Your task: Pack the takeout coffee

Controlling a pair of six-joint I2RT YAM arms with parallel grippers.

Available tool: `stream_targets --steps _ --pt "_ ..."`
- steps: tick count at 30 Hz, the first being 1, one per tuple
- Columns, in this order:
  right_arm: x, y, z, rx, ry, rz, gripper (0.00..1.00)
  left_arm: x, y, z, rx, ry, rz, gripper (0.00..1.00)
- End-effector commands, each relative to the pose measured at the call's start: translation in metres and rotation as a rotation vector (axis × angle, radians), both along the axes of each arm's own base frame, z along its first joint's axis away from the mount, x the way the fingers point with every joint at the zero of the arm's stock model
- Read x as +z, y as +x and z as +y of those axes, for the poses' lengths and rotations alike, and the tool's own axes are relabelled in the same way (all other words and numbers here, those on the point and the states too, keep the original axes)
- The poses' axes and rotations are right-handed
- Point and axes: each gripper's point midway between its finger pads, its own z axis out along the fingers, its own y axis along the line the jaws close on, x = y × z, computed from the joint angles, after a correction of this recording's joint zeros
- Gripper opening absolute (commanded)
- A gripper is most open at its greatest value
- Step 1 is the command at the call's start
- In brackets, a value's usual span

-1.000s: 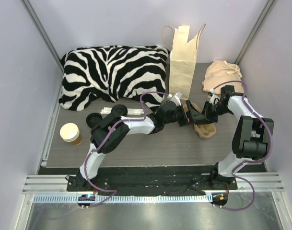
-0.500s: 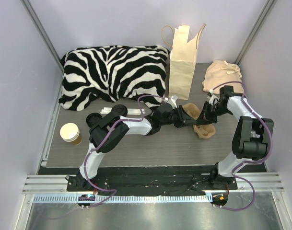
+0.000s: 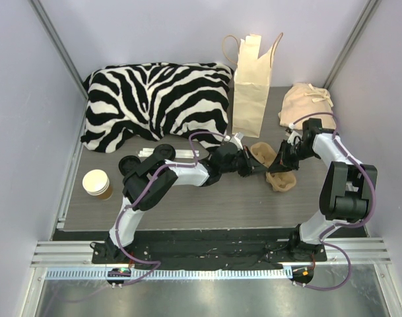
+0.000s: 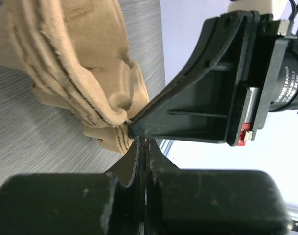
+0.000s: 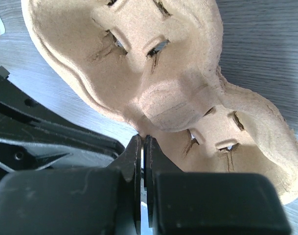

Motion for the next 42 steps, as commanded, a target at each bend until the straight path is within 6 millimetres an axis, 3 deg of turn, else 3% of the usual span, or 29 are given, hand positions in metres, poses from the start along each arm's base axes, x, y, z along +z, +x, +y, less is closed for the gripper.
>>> stream_targets --steps 1,13,29,42 --pt "0.017 0.001 0.006 0.004 0.026 -0.056 0.01 0.014 0.016 -0.002 0.037 -0.014 -0.04 0.0" --pt "0.017 0.002 0.009 -0.002 0.043 -0.047 0.01 0.004 0.008 -0.005 0.007 -0.002 -0.02 0.0" --pt "0.023 -0.002 0.016 -0.005 0.109 -0.049 0.01 -0.028 0.005 -0.004 0.013 0.082 0.003 0.0" --pt "0.034 0.002 0.01 -0.016 0.098 -0.09 0.01 -0.052 0.007 0.005 0.032 0.183 0.024 0.0"
